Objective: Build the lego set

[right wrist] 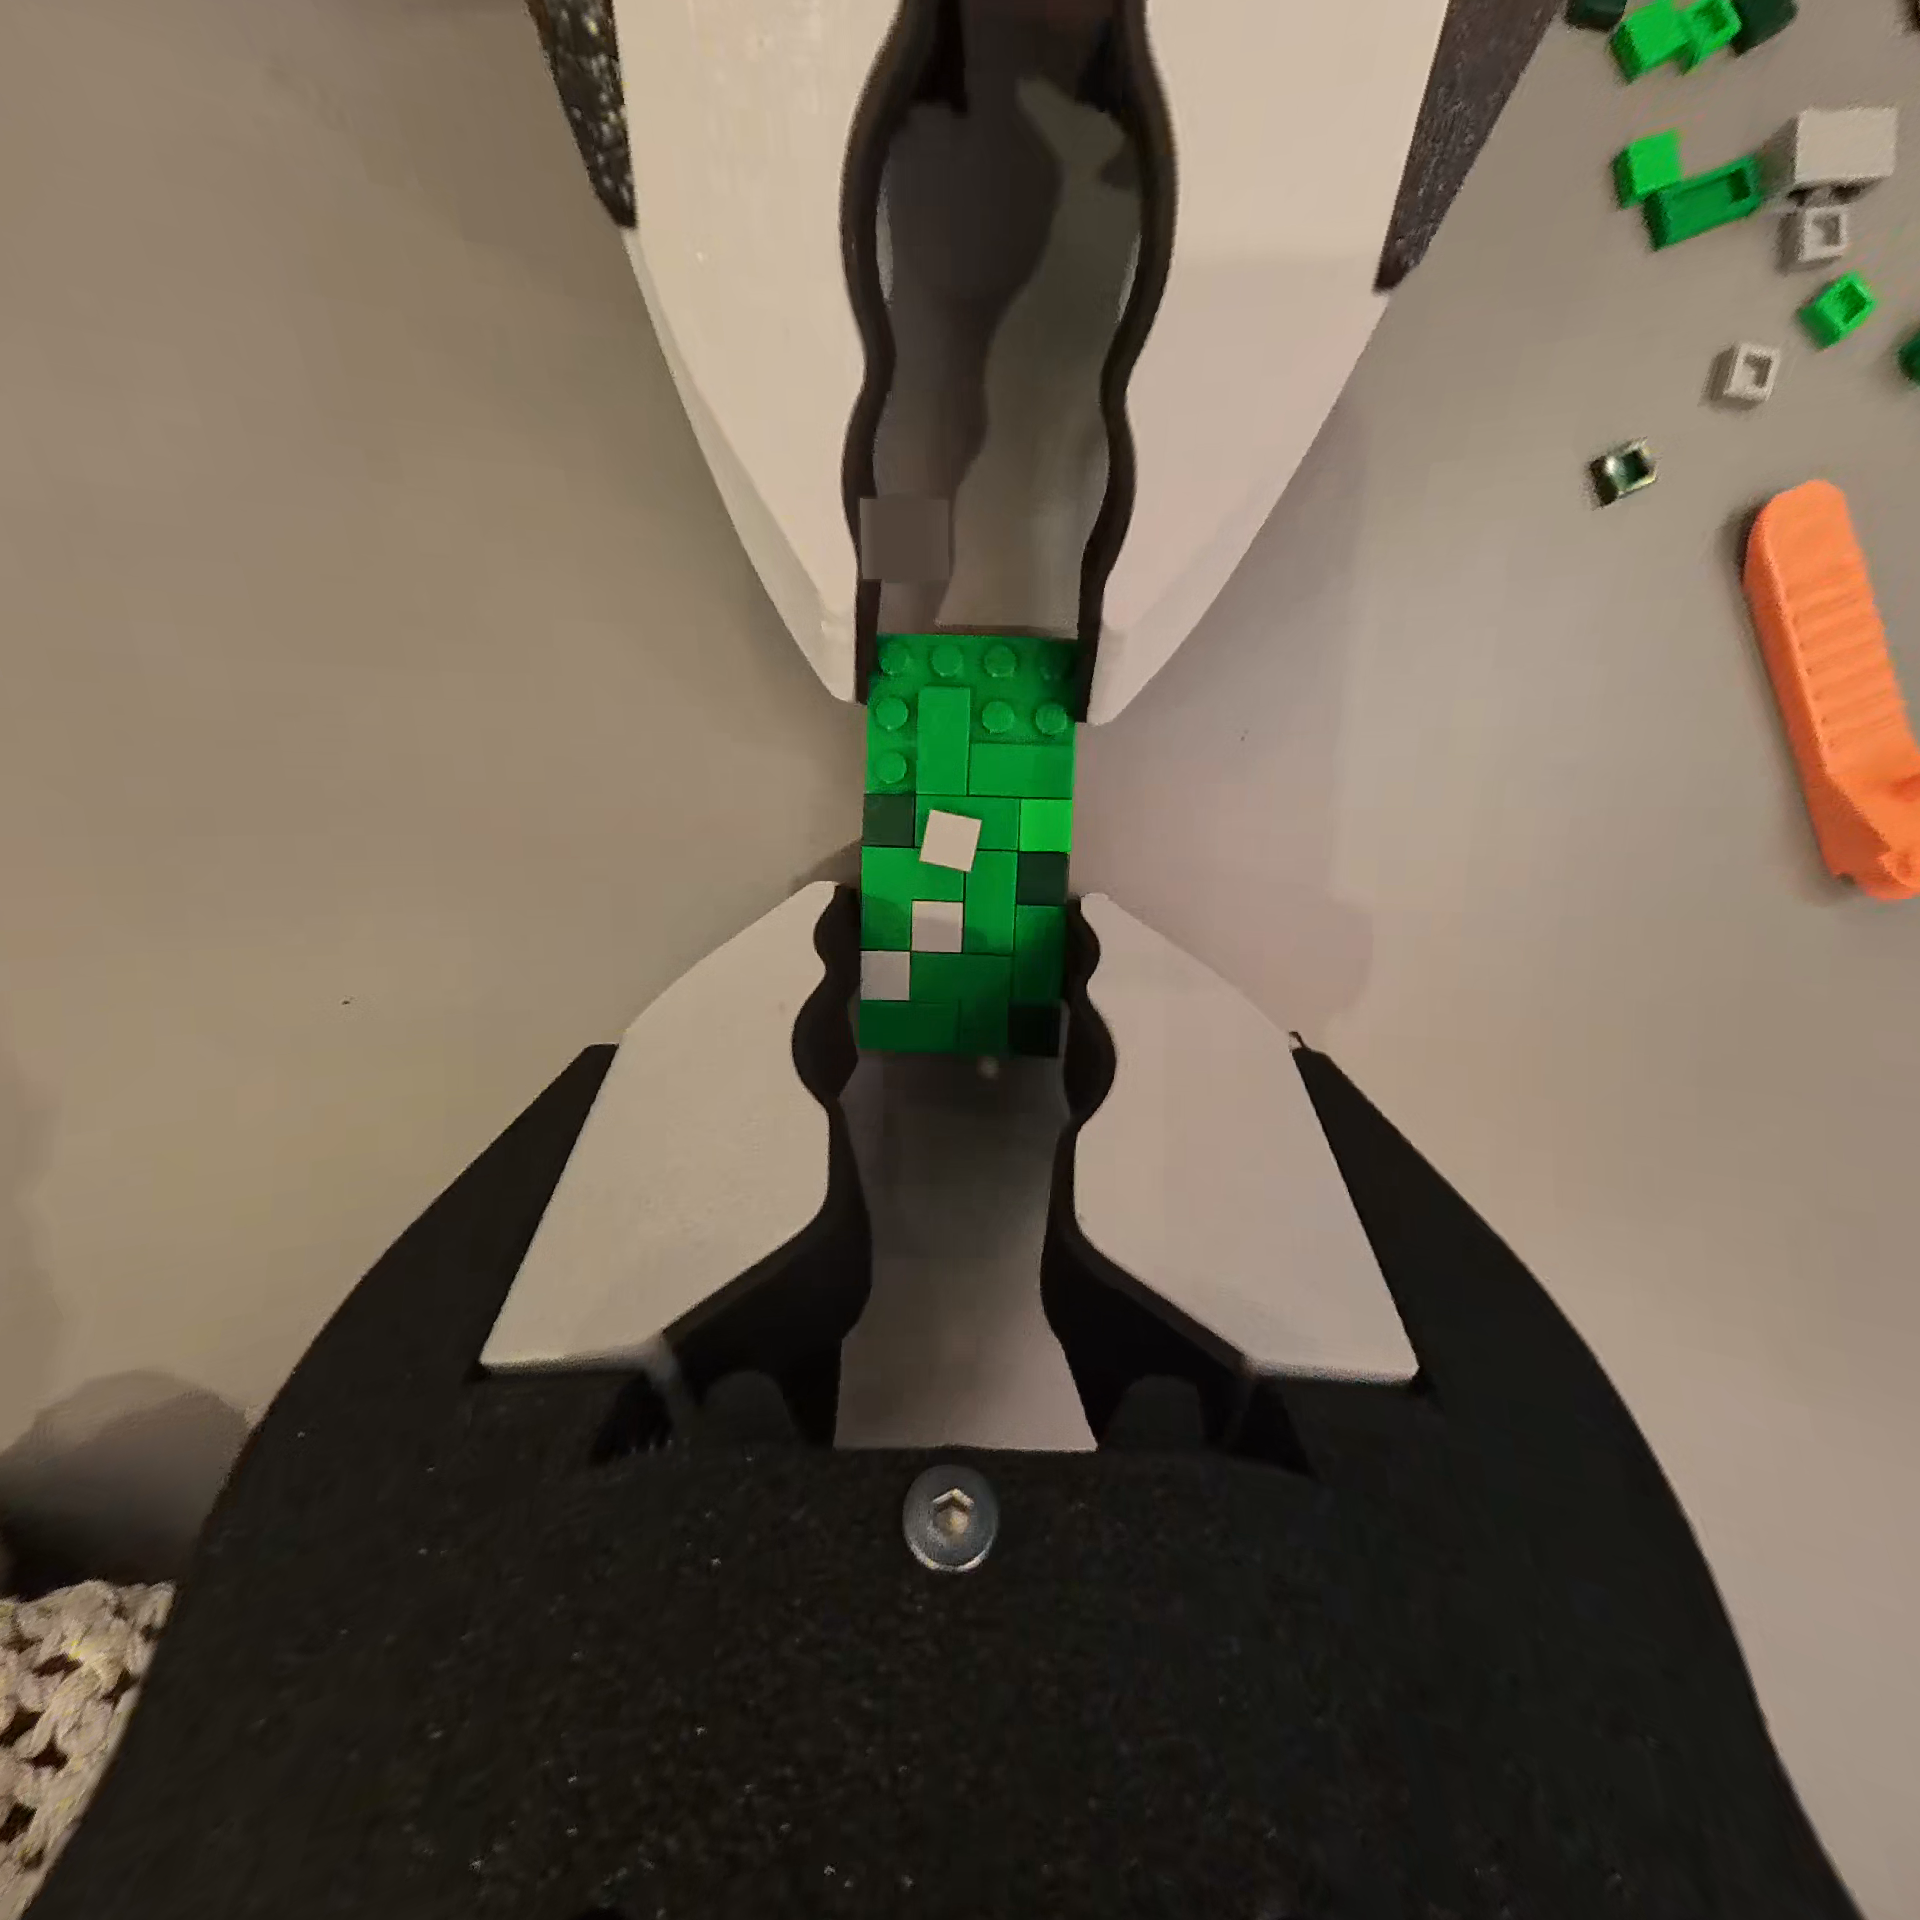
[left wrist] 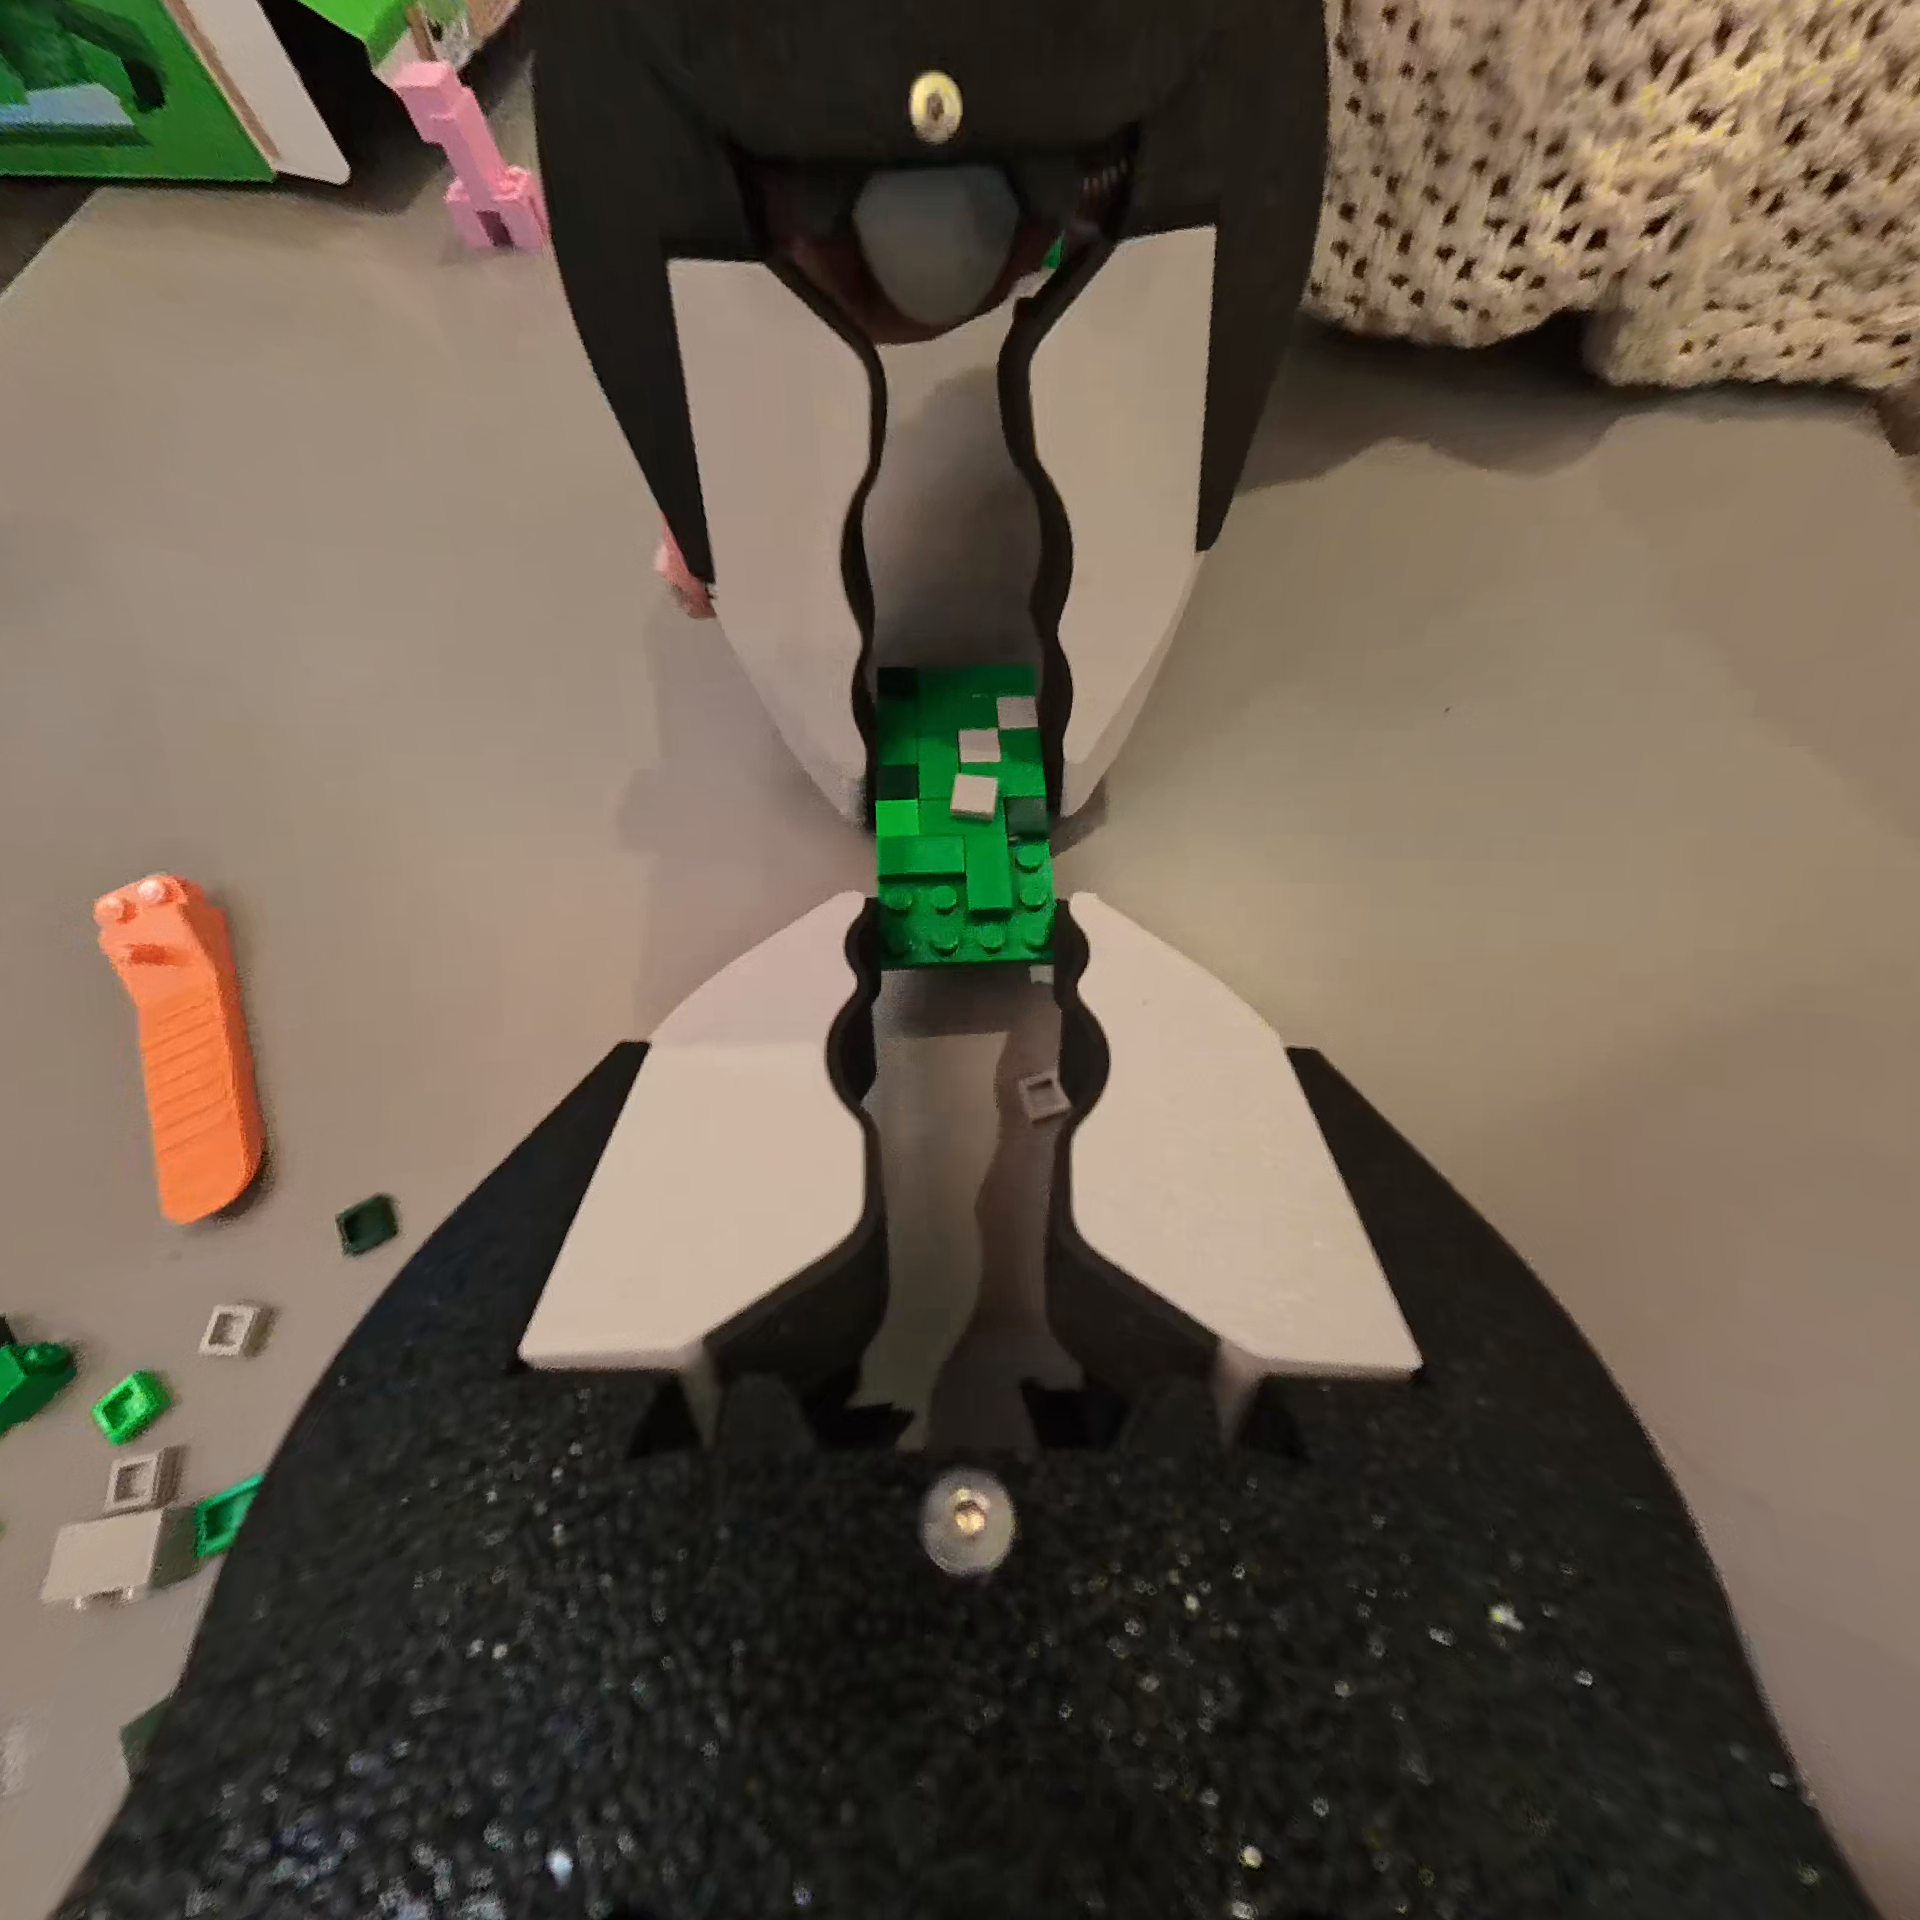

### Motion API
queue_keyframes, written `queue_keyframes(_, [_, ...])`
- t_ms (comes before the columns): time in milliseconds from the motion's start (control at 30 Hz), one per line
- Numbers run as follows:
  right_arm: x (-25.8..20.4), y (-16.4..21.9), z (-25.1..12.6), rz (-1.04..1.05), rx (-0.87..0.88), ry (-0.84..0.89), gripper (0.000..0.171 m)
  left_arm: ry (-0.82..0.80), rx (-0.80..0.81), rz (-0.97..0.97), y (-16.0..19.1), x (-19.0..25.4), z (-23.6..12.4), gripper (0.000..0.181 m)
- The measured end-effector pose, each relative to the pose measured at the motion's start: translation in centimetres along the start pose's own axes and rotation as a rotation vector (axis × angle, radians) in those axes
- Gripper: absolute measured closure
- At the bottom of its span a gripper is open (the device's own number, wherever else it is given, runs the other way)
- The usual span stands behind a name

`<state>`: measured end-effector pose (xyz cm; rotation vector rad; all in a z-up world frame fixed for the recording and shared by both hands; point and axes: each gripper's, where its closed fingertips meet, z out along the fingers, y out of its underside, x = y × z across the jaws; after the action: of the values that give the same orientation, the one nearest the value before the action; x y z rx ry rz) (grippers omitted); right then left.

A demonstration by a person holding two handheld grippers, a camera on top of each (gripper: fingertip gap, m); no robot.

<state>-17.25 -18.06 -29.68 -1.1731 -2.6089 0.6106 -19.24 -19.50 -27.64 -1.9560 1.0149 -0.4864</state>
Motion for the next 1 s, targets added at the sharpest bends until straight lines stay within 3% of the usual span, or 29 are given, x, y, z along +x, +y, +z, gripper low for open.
queue_keyframes(133, [0.4,-0.2,0.0,-0.032,0.036,0.022,0.135,-0.045,0.003,-0.009,0.1,-0.4,-0.2,0.142])
queue_keyframes(167, [0.4,-0.3,-0.1,-0.041,0.049,0.023,0.135,-0.060,-0.012,-0.013,0.3,-0.6,-0.1,0.128])
queue_keyframes(233, [0.4,-0.7,-0.4,-0.050,0.072,0.030,0.135,-0.053,-0.059,-0.021,0.9,-0.4,0.2,0.117])
queue_keyframes(433, [0.0,-1.2,-0.7,-0.069,0.097,0.015,0.135,-0.093,-0.007,0.066,-0.5,0.2,0.4,0.145])
queue_keyframes(833, [0.6,-1.4,-2.1,-0.035,0.114,0.073,0.128,-0.085,0.043,0.005,-0.9,0.2,-0.1,0.147])
queue_keyframes(1000, [-0.1,-2.9,-5.2,-0.024,0.257,0.045,0.141,-0.076,0.117,-0.015,-2.2,0.6,-0.7,0.146])
